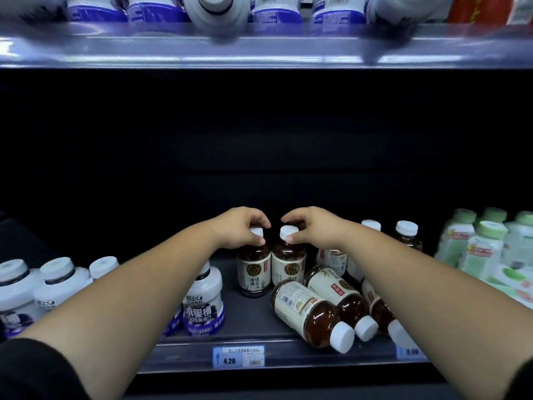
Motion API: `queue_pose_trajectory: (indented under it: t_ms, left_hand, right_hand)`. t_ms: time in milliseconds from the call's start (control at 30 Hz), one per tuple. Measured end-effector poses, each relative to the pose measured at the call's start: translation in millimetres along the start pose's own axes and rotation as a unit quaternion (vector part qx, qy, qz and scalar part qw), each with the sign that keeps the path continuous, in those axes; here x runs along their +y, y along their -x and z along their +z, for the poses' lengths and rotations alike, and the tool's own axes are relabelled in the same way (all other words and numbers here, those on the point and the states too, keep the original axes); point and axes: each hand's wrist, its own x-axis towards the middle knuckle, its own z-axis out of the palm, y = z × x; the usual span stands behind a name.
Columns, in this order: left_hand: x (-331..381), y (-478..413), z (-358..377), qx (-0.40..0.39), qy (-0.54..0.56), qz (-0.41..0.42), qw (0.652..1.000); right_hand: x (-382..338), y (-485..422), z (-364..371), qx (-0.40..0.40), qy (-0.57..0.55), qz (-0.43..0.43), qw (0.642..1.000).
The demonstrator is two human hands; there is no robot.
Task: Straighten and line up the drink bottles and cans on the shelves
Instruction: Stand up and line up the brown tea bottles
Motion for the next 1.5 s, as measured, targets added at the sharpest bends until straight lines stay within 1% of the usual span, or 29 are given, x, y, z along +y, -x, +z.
queue_pose_trajectory:
  t_ms: [100, 167, 233, 300, 467, 633, 800, 1000, 1100, 1233, 1400, 1500]
  left_hand:
    - [16, -7, 7, 0.006, -0.018, 0.023, 1.0]
    - [28, -12, 13, 0.012, -0.012, 0.037, 0.999]
    - [38, -16, 20, 0.011, -0.011, 0.045, 0.999]
    - [45, -19, 28, 0.003, -0.026, 0.043, 0.999]
    - [48, -22, 37, 0.005, -0.046, 0.018, 0.999]
    - [50, -20, 34, 0.003, -0.055, 0.02, 0.998]
    - [50, -17, 39, 0.024, -0.068, 0.032, 0.997]
    - [51, -1, 42, 0.035, -0.101, 0.079, 0.991]
    - [51, 8, 41, 0.04, -0.103, 0.084, 0.99]
    - [50, 19, 44, 0.05, -0.102, 0.116, 0.987]
    - [53, 32, 56, 0.039, -0.119, 0.155, 0.98]
    - [54, 40, 66, 0.024, -0.137, 0.198, 0.97]
  right_hand:
    - [11, 6, -18, 0.052, 0.031, 0.014, 0.998]
    - [22, 13, -30, 0.071, 0.058, 0.049, 0.995]
    - [33, 20, -34, 0.061, 0.068, 0.091, 0.992]
    - [44, 23, -33, 0.043, 0.08, 0.112, 0.99]
    - [51, 23, -30, 0.083, 0.089, 0.084, 0.989]
    - [57, 22, -34, 0.061, 0.042, 0.055, 0.996]
    - [54, 18, -31, 0.057, 0.018, 0.039, 0.997]
    - [56, 20, -17, 0.039, 0.03, 0.039, 0.998]
    - [54, 24, -16, 0.042, 0.014, 0.034, 0.998]
    - [51, 40, -12, 0.063, 0.051, 0.013, 0.997]
    - [47, 69, -2, 0.08, 0.062, 0.036, 0.994]
    - [42, 93, 6, 0.089, 0.095, 0.05, 0.99]
